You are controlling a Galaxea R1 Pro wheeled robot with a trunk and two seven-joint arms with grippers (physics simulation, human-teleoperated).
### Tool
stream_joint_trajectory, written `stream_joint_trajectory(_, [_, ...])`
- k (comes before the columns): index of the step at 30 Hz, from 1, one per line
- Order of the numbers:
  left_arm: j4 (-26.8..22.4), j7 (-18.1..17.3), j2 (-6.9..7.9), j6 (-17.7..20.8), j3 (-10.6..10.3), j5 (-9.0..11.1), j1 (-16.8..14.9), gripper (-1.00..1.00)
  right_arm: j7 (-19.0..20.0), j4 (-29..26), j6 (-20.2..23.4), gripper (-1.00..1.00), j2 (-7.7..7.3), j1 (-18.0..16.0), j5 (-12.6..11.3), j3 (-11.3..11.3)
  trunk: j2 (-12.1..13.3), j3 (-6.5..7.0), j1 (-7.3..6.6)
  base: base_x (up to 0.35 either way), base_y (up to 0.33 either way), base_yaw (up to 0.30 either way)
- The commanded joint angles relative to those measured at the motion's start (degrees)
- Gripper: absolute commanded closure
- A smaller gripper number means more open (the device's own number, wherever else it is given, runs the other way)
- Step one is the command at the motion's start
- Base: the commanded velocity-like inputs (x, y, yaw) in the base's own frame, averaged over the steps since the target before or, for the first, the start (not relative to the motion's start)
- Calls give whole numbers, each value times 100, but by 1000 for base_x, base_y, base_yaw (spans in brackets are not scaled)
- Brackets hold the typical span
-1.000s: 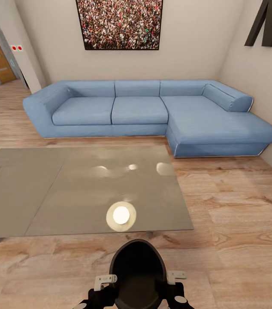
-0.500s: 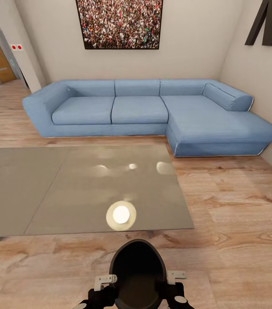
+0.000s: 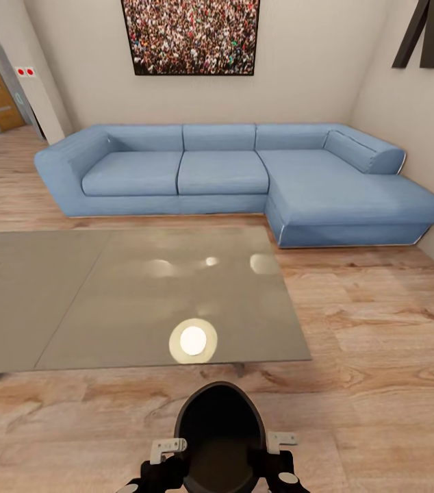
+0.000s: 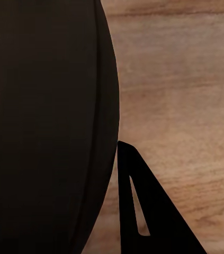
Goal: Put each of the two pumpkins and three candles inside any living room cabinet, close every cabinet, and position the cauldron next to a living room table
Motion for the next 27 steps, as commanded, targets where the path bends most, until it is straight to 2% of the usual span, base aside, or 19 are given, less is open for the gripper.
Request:
stream_joint_trajectory(1, [-15, -2, 25, 31, -36, 74, -1, 100, -10, 0, -11, 100, -4, -10, -89, 58, -44, -22, 21, 0, 0, 0])
stream_joint_trajectory(27, [-15, -2, 19, 31, -34, 74, -1, 100, -10, 0, -11, 100, -4, -10, -89, 58, -1087, -489, 592, 0, 0, 0])
